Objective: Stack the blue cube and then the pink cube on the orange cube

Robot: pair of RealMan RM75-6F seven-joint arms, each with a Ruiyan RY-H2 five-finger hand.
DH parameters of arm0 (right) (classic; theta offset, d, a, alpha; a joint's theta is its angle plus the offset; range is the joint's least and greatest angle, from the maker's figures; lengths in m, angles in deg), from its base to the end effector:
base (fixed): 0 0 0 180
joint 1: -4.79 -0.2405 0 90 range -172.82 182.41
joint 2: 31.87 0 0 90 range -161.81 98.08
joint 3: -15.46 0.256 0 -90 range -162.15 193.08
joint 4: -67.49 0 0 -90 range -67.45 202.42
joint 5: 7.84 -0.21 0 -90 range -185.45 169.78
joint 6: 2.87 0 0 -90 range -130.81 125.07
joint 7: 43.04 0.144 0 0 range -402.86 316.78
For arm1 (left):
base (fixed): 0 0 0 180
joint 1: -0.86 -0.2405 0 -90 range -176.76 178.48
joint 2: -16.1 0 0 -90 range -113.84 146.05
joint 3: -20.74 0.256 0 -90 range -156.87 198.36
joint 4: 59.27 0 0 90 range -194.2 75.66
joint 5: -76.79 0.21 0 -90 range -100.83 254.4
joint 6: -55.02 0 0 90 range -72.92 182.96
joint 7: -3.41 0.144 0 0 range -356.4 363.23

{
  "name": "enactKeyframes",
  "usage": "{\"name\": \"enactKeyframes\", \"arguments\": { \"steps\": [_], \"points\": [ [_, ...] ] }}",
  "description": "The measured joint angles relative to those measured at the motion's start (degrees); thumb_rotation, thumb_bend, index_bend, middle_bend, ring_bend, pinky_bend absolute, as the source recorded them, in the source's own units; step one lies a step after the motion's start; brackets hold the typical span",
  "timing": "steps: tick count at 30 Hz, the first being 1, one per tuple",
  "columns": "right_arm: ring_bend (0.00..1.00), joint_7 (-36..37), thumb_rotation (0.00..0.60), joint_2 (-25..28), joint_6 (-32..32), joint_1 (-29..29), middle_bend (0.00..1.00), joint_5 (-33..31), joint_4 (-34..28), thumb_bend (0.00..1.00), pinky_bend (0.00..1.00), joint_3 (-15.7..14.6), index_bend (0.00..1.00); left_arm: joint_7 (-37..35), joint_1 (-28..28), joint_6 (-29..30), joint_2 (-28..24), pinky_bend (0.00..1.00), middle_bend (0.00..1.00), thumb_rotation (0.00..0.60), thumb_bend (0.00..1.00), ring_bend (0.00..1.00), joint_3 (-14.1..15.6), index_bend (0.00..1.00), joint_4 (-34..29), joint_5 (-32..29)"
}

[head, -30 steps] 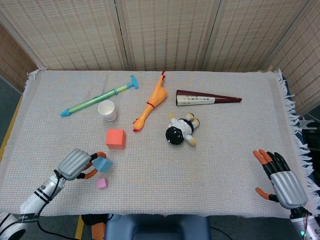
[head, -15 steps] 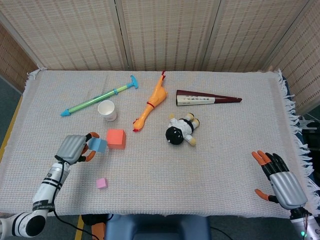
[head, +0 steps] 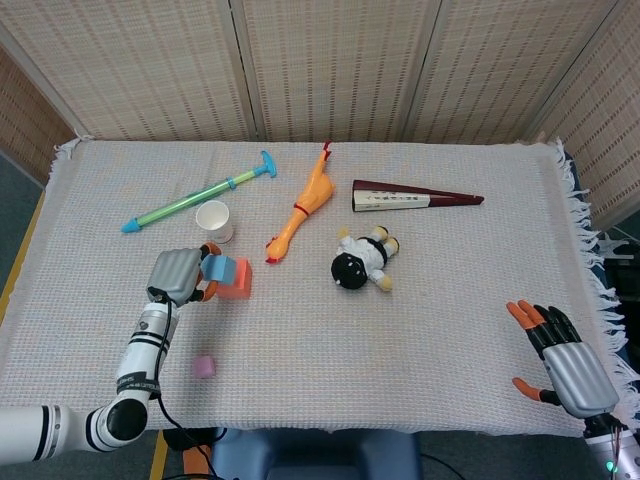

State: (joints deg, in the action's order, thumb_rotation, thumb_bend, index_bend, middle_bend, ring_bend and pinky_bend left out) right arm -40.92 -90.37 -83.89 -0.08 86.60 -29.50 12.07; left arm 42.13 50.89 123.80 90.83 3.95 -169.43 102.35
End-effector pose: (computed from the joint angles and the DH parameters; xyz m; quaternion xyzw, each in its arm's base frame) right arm -0.2969 -0.1538 0.1514 0.6636 -0.4137 0.3603 0.5086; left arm -0.1107 0.3478 0.0644 -0.6507 -0.4730 -0.3185 0.5014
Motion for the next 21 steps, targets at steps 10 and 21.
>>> {"name": "enactKeyframes", "arguments": {
  "steps": [10, 21],
  "points": [
    [0.00, 1.48, 0.600, 0.72, -0.17, -0.05, 0.00, 0.91, 0.00, 0.06, 0.00, -0.45, 0.00, 0.10, 5.16, -1.87, 0.83, 1.00, 1.00, 0.600, 0.39, 1.00, -3.03, 0.64, -0.06, -11.52],
    [0.00, 2.43, 0.600, 1.27, -0.51, 0.04, 0.00, 1.00, 0.09, 0.06, 0.00, -0.55, 0.00, 1.99, 7.72, 2.14, 4.57, 1.00, 1.00, 0.600, 0.39, 1.00, -2.63, 0.64, 4.66, -13.50]
  ]
}}
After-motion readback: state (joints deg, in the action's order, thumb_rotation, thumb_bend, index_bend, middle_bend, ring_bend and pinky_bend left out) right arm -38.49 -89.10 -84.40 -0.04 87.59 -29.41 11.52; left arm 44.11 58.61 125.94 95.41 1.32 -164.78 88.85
